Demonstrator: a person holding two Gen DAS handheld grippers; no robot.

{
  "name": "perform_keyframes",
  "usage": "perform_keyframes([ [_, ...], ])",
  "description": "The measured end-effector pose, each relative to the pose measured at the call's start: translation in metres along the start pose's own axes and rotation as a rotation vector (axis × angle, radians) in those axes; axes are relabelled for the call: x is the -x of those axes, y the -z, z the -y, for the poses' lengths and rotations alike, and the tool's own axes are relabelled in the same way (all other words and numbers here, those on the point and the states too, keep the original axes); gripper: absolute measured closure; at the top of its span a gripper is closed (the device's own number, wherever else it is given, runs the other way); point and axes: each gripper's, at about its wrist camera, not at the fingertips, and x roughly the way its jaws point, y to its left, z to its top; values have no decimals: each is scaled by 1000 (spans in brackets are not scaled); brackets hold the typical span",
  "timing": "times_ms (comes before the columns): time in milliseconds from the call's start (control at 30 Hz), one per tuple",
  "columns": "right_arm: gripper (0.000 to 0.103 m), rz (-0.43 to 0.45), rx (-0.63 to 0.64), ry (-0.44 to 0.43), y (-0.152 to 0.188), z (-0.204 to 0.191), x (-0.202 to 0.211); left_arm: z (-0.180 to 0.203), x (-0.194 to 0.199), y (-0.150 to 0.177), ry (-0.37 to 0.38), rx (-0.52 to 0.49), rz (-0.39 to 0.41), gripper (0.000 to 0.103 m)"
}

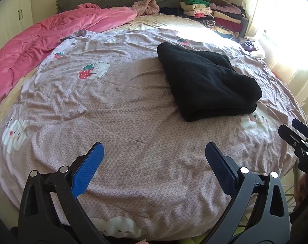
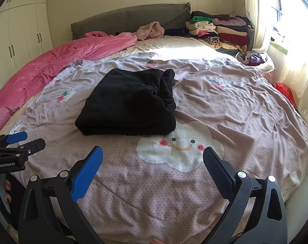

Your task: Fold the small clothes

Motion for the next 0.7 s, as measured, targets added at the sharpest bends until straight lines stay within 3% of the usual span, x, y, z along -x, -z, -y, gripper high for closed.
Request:
perform_keyframes([
  [167, 5, -2, -9, 17, 2, 12, 3, -2, -5, 1, -3, 14, -26, 9],
  [400, 5, 11, -84, 136, 10, 50, 12, -28, -11, -1, -111, 88, -53, 9],
  [533, 5, 12, -219, 258, 27, 113, 26, -68, -18, -8, -119, 171, -77, 9],
  [600, 5, 10, -316, 375, 41, 162, 37, -99, -23, -13, -131, 220, -87, 9],
  [700, 5, 12, -459, 546, 66, 233, 55, -170, -27, -24, -264, 265, -81, 9],
])
